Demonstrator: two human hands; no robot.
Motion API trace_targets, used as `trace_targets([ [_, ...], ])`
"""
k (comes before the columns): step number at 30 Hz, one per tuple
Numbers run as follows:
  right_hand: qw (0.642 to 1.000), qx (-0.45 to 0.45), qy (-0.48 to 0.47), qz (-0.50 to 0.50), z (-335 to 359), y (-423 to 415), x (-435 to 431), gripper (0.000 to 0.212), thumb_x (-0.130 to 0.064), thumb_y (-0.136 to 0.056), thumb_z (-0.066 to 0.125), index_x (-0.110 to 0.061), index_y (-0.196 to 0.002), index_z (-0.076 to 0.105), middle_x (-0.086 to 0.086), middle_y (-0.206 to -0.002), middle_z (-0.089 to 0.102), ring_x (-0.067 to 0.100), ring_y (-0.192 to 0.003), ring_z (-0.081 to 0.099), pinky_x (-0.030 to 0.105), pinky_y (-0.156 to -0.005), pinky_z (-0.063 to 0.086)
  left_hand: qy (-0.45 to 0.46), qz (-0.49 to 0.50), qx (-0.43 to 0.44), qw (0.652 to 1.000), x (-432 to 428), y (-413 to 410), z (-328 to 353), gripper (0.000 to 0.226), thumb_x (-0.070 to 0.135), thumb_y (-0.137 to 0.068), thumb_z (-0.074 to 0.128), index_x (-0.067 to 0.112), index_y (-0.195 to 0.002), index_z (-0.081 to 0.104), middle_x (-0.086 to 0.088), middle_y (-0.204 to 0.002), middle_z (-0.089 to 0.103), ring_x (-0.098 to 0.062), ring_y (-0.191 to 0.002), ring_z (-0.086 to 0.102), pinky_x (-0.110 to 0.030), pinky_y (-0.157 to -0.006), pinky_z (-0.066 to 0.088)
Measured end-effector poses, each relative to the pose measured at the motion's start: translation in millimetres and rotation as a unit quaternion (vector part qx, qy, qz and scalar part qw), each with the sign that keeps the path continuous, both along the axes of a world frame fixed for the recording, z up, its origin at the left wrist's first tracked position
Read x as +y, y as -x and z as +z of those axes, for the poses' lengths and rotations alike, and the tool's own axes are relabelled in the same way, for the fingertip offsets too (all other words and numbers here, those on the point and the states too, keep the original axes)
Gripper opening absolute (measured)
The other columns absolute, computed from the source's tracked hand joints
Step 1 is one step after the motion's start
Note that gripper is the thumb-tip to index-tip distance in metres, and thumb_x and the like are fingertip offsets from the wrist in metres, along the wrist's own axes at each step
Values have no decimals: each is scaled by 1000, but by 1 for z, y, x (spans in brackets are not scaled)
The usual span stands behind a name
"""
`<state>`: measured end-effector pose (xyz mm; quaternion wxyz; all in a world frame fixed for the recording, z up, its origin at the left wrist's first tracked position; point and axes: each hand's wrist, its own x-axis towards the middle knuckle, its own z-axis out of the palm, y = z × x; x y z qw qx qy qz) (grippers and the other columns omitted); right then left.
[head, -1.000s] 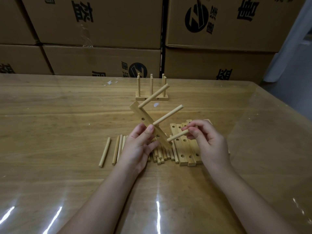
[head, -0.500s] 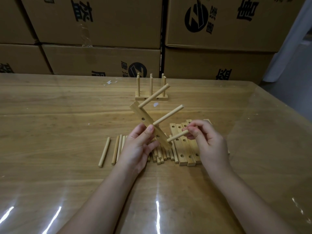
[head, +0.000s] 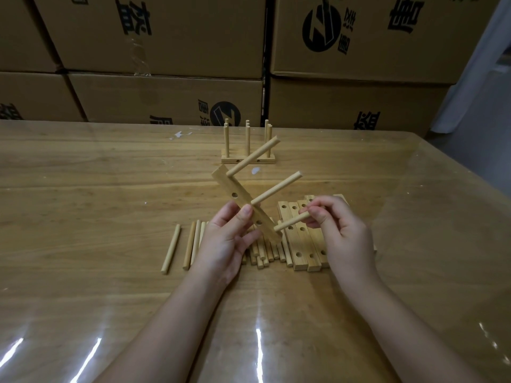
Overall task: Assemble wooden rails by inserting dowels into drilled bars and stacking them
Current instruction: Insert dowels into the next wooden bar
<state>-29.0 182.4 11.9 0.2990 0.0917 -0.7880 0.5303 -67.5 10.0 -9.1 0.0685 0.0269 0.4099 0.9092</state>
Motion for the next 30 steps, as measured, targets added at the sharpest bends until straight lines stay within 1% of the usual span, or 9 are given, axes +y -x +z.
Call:
trace_targets([
  [5, 1000, 0, 5, -9, -1, 0, -2, 13, -9, -91, 54, -15, -93, 65, -5, -84, 67, 10, -80, 65, 32, -72, 57, 2, 7, -1, 1000, 1, -2, 1, 28, 14, -74, 67, 10, -101, 68, -9, -105, 66, -21, -101, 64, -32, -72, 59],
  [8, 1000, -4, 10, -16, -1, 0, -3, 13, -8, -91, 54, -15, -92, 65, -4, -84, 68, 9, -79, 65, 31, -72, 56, -5, 3, 5, 1000, 1, -3, 2, 28, 13, -73, 66, 11, -101, 69, -7, -102, 69, -20, -98, 67, -33, -73, 59],
  [11, 1000, -8, 18, -21, -1, -1, -4, 13, -8, -91, 54, -15, -91, 65, -5, -84, 67, 9, -79, 65, 30, -72, 56, -5, 3, 13, 1000, 2, -4, 3, 27, 12, -74, 65, 11, -101, 69, -8, -104, 70, -21, -98, 68, -33, -72, 58],
  [18, 999, -8, 21, -29, -2, -1, -5, 14, -8, -92, 53, -15, -92, 65, -9, -82, 66, 8, -78, 64, 27, -71, 55, -11, 9, 17, 1000, 3, -4, 2, 23, 11, -74, 65, 13, -96, 74, -8, -105, 71, -22, -100, 69, -34, -72, 58],
  [25, 998, -20, 32, -41, -3, -2, -7, 14, -10, -91, 54, -16, -92, 66, -11, -83, 65, 5, -77, 64, 22, -70, 55, -1, 11, 22, 1000, 2, -3, 0, 23, 12, -74, 66, 15, -95, 75, -6, -103, 71, -20, -98, 69, -32, -73, 58],
  [30, 998, -32, 42, -46, -2, -2, -7, 14, -9, -91, 54, -15, -92, 67, -9, -81, 66, 3, -75, 64, 18, -69, 53, 3, 11, 31, 999, 2, -4, 0, 24, 11, -74, 65, 14, -96, 74, -5, -102, 71, -19, -98, 69, -32, -72, 58],
])
